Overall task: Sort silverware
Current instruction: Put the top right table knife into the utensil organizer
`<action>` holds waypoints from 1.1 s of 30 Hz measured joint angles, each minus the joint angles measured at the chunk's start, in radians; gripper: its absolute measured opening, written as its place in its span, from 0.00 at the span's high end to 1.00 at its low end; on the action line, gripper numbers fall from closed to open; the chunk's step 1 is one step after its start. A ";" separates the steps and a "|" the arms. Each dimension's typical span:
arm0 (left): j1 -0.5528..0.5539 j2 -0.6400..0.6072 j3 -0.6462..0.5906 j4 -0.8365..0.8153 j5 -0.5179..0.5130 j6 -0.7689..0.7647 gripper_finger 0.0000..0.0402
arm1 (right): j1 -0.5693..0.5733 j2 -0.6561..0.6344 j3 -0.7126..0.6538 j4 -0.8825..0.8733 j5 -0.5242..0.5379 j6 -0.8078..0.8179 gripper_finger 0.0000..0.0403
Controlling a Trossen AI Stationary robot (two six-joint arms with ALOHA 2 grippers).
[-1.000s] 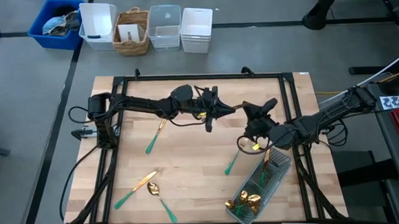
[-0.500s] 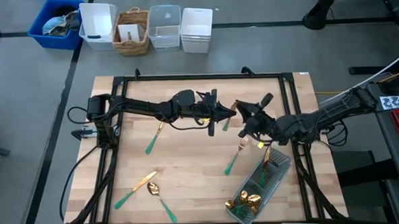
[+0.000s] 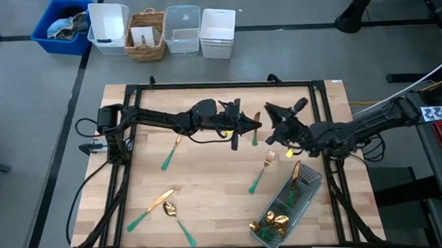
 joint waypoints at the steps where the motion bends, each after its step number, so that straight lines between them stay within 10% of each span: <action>1: -0.001 0.000 0.000 0.003 0.003 0.000 1.00 | 0.009 -0.013 0.000 0.000 0.023 -0.008 0.89; 18: -0.171 0.005 0.014 0.270 -0.026 0.035 1.00 | 0.051 -0.281 0.000 -0.241 0.066 0.163 0.89; 33: -0.259 0.415 0.493 0.196 -0.015 0.129 1.00 | 0.051 -0.311 0.000 -0.354 -0.055 0.359 0.89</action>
